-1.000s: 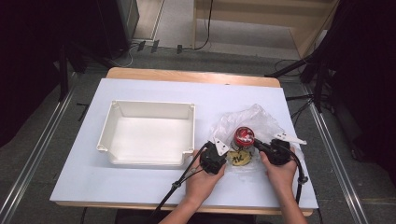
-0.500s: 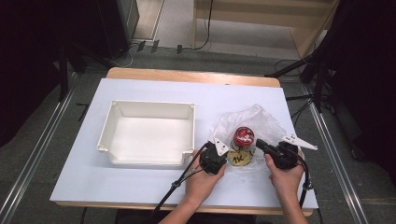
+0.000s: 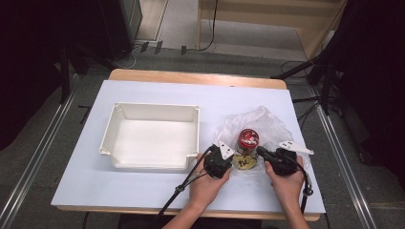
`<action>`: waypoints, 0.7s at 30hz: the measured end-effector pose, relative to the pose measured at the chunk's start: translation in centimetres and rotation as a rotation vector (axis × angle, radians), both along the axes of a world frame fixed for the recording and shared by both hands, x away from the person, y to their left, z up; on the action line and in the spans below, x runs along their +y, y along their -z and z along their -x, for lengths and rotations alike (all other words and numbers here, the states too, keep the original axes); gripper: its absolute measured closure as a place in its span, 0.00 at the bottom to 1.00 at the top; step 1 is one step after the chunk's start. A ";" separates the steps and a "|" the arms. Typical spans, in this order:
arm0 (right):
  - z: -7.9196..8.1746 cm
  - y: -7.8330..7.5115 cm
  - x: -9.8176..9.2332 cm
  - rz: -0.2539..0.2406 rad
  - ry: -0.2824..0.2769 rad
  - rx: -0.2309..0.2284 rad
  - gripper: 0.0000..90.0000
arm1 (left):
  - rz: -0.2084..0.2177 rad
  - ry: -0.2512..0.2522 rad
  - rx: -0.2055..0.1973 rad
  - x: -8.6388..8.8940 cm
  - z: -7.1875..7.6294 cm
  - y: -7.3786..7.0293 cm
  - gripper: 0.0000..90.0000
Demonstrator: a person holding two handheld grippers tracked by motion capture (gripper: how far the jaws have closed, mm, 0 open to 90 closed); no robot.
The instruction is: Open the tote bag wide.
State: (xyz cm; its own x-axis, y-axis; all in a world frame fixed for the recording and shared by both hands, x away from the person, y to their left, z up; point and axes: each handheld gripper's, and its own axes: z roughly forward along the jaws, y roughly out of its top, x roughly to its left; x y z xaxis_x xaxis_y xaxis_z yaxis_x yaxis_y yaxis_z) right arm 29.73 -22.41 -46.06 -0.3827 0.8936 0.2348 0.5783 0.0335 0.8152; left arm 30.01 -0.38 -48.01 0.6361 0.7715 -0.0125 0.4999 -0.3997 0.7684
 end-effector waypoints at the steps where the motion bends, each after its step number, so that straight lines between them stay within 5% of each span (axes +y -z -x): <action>1: 0.1 -0.3 0.1 0.007 -0.002 -0.014 1.00 | 0.001 0.000 0.000 0.0 0.0 0.0 0.93; 10: -0.7 1.4 0.1 0.025 0.008 0.017 0.95 | -0.003 0.003 0.001 0.0 0.0 0.0 0.93; 14: 0.1 0.9 0.2 0.050 -0.028 -0.036 0.66 | 0.000 0.002 0.000 0.0 0.0 0.0 0.93; 16: 0.4 0.9 0.5 0.053 -0.077 -0.057 0.64 | 0.001 0.002 0.000 0.0 0.0 0.0 0.93; 21: 0.4 1.0 1.5 0.082 -0.083 -0.091 0.55 | -0.001 0.003 0.000 0.0 0.0 0.0 0.92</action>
